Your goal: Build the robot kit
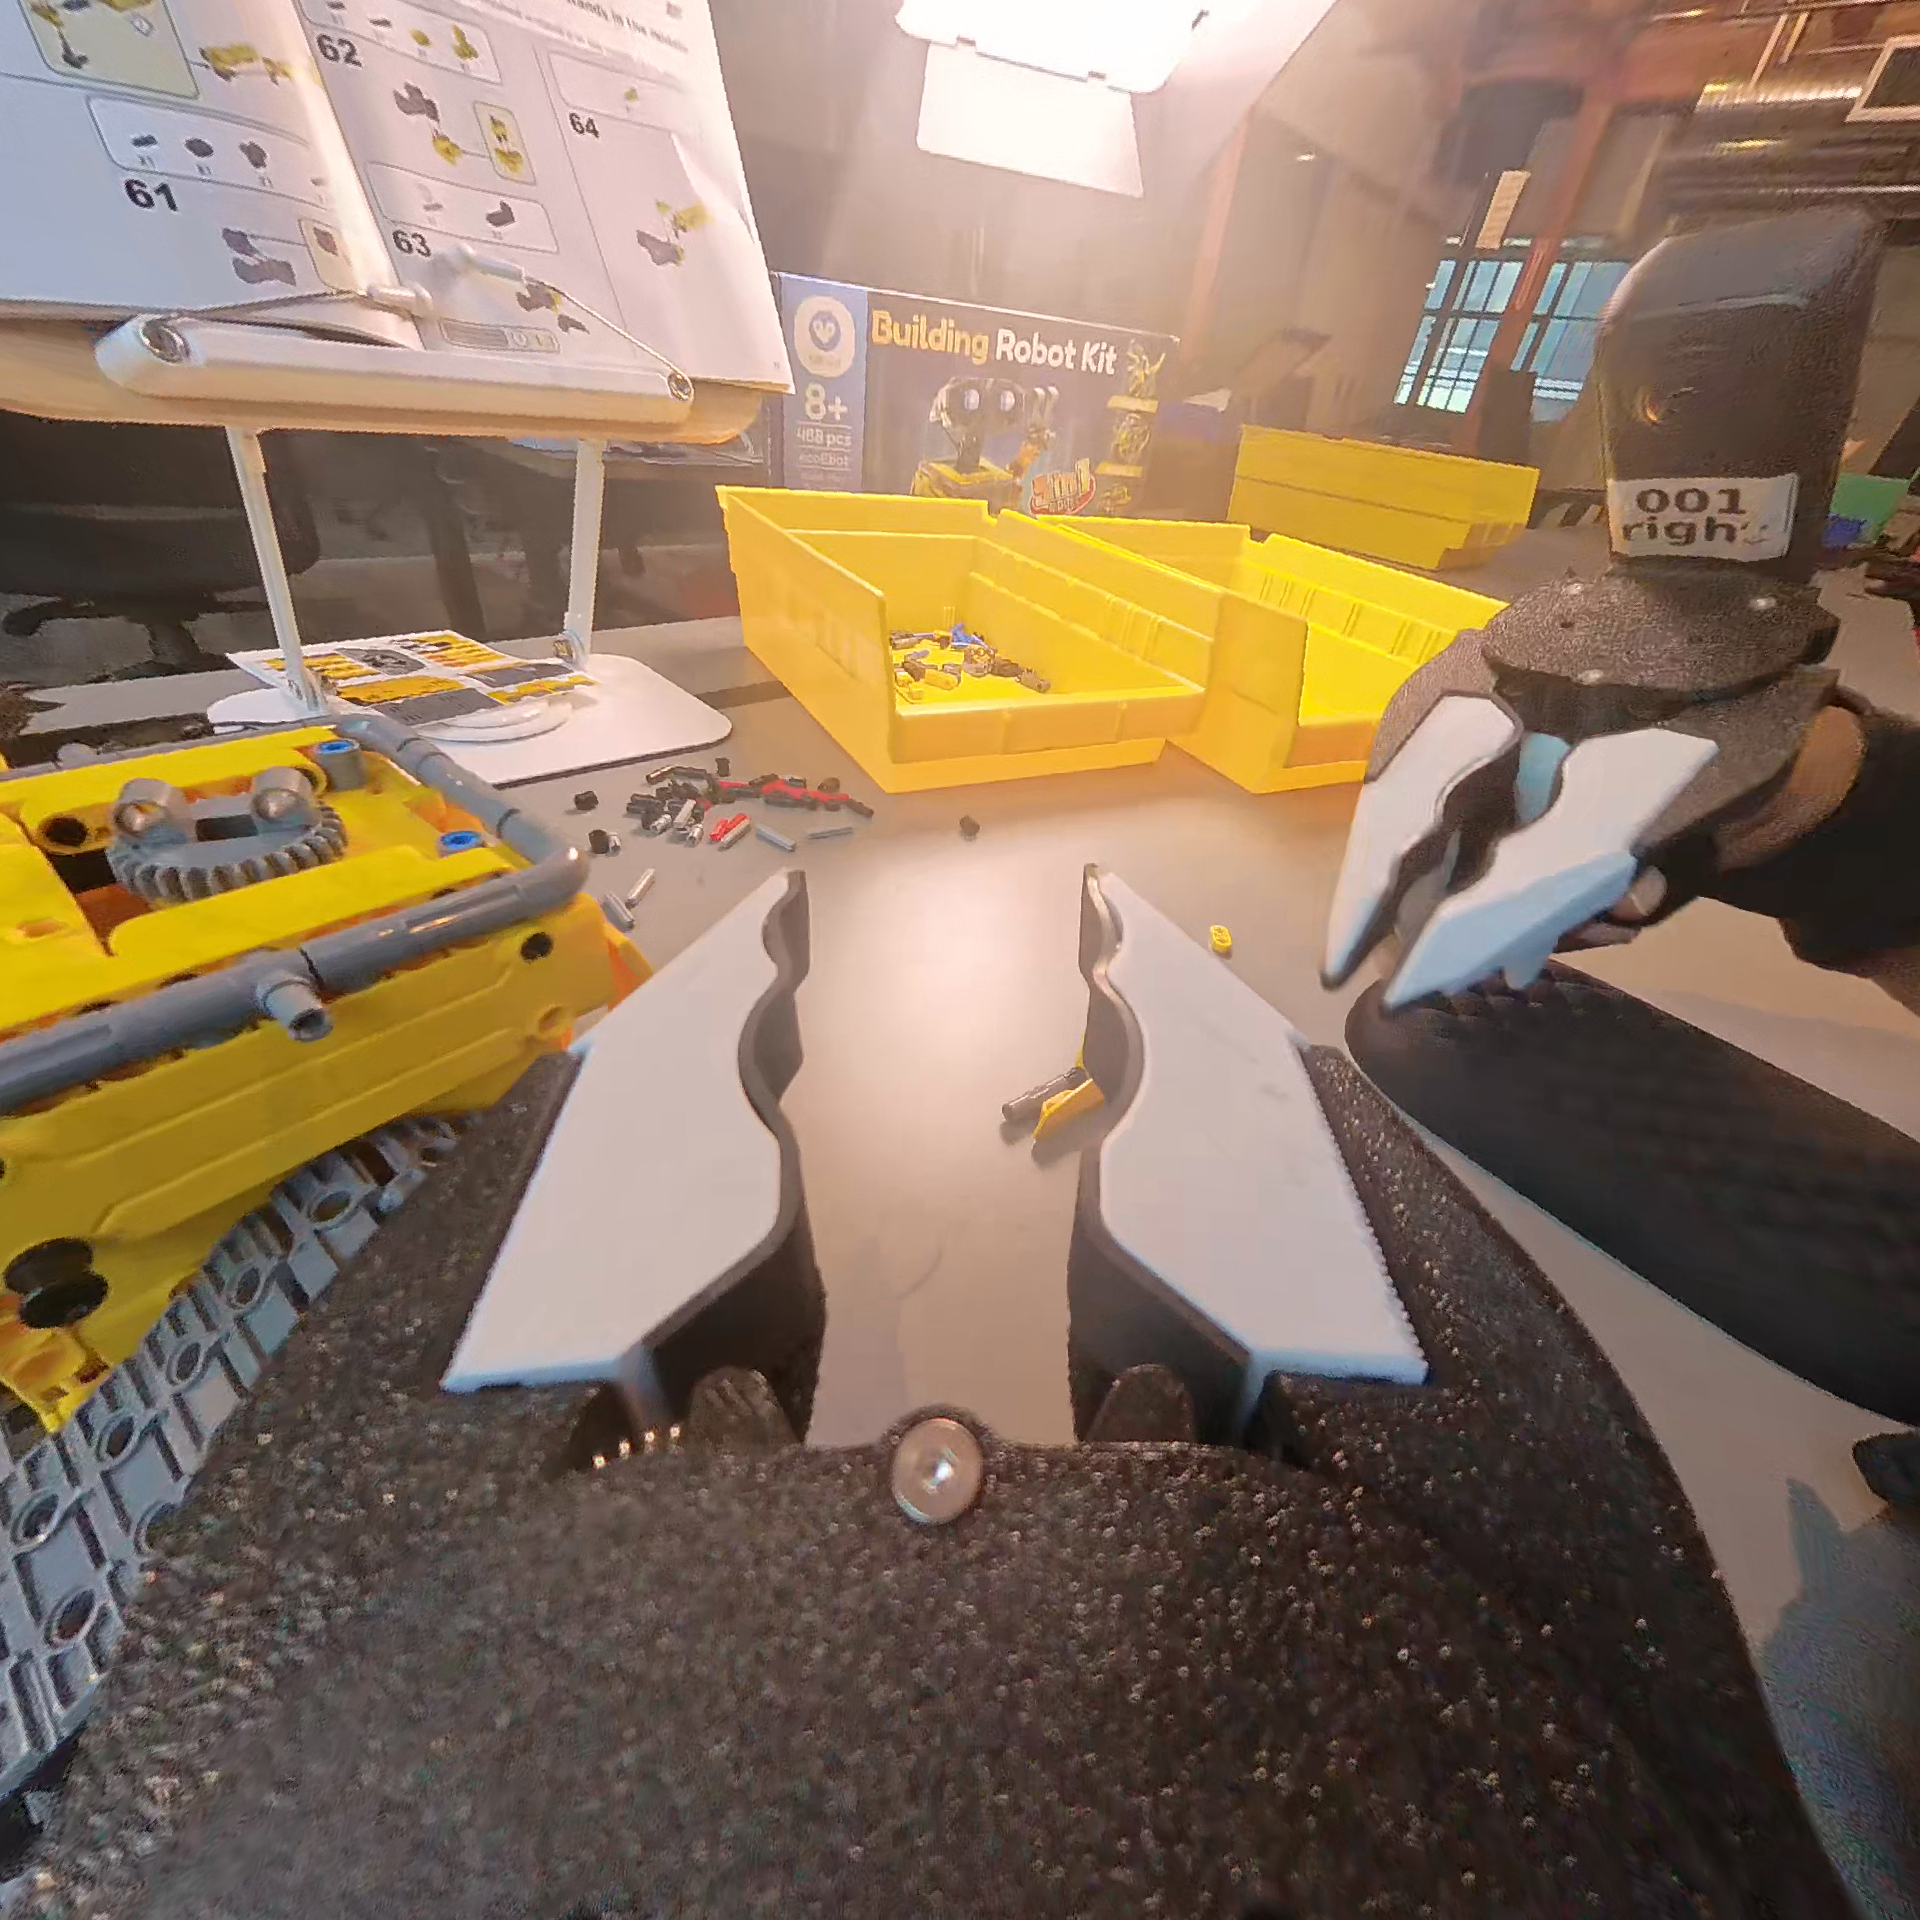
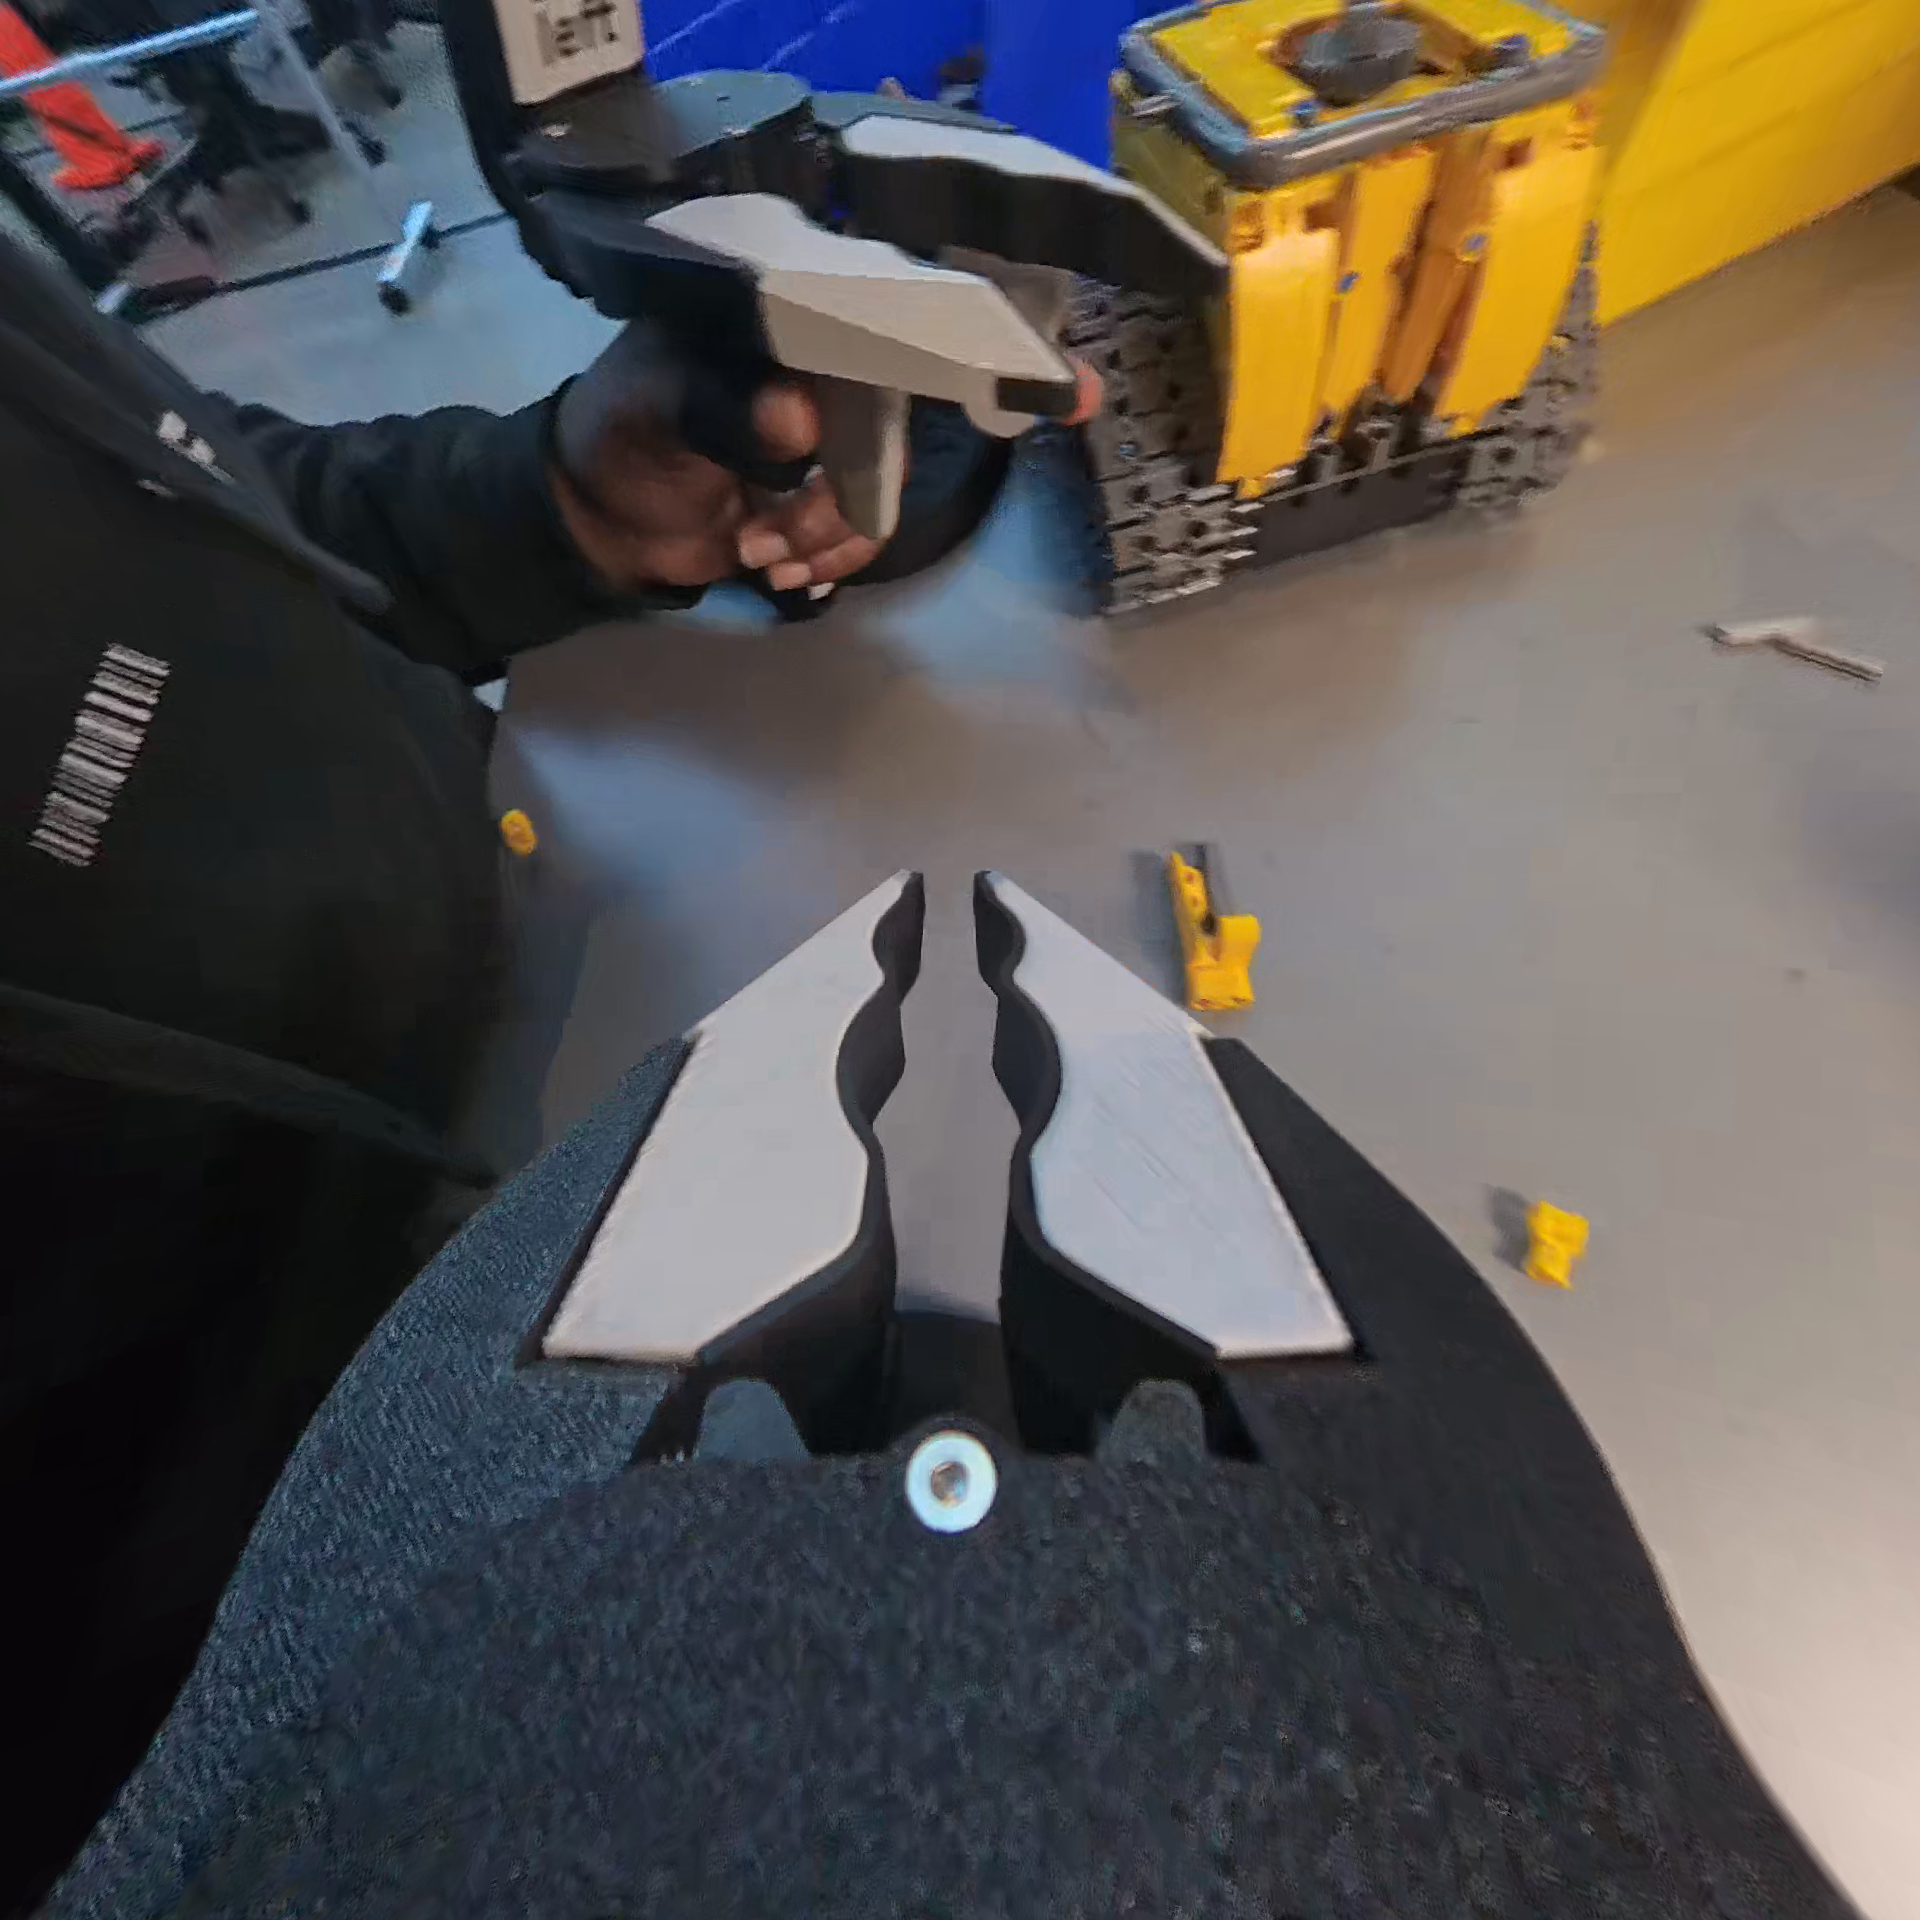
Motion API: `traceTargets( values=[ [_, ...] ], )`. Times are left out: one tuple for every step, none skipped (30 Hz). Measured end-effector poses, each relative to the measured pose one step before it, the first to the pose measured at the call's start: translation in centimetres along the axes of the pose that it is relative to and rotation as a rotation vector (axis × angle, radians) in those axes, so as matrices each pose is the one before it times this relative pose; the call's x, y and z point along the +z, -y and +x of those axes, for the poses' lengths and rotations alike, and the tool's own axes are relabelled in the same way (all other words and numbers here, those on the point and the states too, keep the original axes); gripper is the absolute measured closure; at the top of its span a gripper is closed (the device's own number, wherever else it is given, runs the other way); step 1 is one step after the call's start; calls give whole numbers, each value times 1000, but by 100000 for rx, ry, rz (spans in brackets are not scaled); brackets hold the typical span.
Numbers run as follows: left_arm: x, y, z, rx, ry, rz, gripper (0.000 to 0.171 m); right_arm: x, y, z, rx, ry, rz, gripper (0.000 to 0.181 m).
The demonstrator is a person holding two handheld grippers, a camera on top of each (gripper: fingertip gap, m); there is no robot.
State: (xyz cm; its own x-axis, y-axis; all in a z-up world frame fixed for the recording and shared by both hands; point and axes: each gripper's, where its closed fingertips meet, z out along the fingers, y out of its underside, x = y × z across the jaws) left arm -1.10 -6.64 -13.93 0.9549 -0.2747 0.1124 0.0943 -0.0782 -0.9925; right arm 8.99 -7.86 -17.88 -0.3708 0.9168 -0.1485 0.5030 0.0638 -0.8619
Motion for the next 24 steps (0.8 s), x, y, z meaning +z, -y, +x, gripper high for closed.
traceTargets(
  values=[
    [-97,70,161,894,-215,120,120,900,8,-1477,-4037,6142,-1202,171],
    [-154,154,160,640,-270,354,121,983,-39,-1389,-4683,5850,-1499,171],
    [-245,238,116,465,-133,588,121,1060,-60,-1234,-5335,5112,-1998,170],
    [-324,258,31,415,385,580,121,1108,-122,-1194,-5587,5286,-2918,170],
    [-391,274,0,183,466,382,121,1117,-127,-1057,-5231,4949,-3504,168],
    [-473,305,-17,-81,518,377,121,1078,-82,-821,-4763,4080,-3456,167],
    [-557,338,-98,35,988,395,121,1018,28,-529,-3916,3153,-2886,166],
    [-628,299,-207,394,1577,256,121,946,142,-334,-2974,2749,-2183,165],
    [-695,256,-259,662,1896,94,121,903,299,-370,-2572,3562,-1102,164],
    [-719,212,-284,679,1903,60,122,886,394,-290,-2088,3565,-479,164],
    [-752,209,-351,521,2185,249,121,905,417,-152,-1877,3015,-178,164],
    [-741,176,-418,498,2457,417,122,915,346,-116,-1789,2995,-400,164],
    [-707,98,-482,569,2587,181,122,928,262,-103,-1847,2873,-954,163],
    [-665,28,-565,608,2812,-56,122,888,303,-170,-2544,2794,-854,162],
    [-640,-10,-589,533,2791,-41,122,804,359,-118,-2825,2209,-490,161],
    [-592,-11,-594,336,2632,25,122,652,425,-44,-2571,1747,-281,161],
    [-545,-11,-554,111,2334,23,122,492,446,-62,-2196,2016,-200,160],
    [-504,-2,-492,-34,1937,90,122,444,146,-12,-1446,1820,-2050,160],
    [-452,21,-414,19,1638,184,122,343,65,35,-1672,1184,-2535,160],
    [-365,-11,-358,127,1414,84,122,282,-24,-24,-1728,1095,-2910,160],
    [-291,-48,-282,160,1041,-186,122,242,-41,45,-1252,348,-2542,160],
    [-207,-69,-191,240,703,-267,122,192,-71,17,-615,158,-2274,161],
    [-134,-74,-148,307,584,-232,122,136,-97,60,-815,-414,-1956,163],
    [-63,-92,-87,279,319,-225,122,87,-141,74,-1535,-910,-1729,167]
  ],
)
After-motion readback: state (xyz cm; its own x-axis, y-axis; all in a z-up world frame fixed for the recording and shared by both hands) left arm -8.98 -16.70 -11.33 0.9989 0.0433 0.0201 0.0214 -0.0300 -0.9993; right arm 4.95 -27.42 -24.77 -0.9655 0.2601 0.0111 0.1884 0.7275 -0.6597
